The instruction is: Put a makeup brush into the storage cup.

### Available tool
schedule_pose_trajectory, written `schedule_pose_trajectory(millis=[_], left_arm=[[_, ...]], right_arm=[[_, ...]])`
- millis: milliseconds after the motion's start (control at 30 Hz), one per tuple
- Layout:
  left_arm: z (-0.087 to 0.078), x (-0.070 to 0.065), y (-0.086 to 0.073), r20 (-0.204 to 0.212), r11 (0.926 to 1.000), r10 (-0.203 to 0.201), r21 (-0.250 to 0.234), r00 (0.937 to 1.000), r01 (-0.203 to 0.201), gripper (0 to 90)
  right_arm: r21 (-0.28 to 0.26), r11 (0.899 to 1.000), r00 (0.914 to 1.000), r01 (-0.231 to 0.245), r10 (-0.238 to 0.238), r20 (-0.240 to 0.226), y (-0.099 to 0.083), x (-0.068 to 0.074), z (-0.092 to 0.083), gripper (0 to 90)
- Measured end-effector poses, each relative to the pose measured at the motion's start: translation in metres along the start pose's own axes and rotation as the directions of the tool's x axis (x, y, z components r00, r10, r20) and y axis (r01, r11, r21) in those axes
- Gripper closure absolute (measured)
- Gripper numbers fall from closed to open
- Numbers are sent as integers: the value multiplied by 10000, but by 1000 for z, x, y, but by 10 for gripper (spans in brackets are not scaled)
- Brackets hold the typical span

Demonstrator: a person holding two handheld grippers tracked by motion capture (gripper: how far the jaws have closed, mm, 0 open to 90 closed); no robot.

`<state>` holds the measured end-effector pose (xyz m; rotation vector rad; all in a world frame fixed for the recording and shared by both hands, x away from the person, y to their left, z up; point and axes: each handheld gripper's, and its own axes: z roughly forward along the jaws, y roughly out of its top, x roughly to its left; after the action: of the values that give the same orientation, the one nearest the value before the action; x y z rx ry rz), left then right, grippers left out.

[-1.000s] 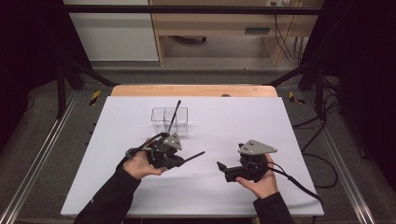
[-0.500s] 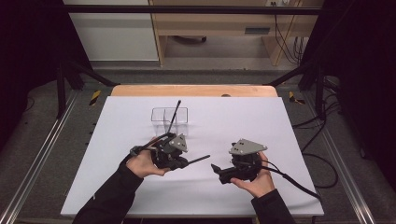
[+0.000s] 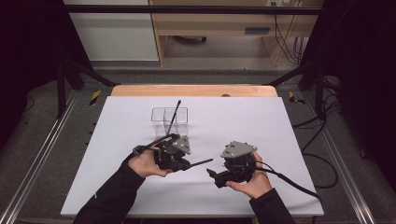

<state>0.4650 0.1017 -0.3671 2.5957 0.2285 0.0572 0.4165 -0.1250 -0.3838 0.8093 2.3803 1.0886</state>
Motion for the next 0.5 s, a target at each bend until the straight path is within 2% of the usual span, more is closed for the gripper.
schedule_pose_trajectory(millis=[333,500], left_arm=[[1,-2,7,246,9995,250,170,9994,-254,834],[2,-3,10,350,9989,431,162,9985,-436,834]], right_arm=[[337,9971,9976,676,-670,-182,3,7,3,73],[637,9919,9939,1095,-1084,-199,4,10,5,97]])
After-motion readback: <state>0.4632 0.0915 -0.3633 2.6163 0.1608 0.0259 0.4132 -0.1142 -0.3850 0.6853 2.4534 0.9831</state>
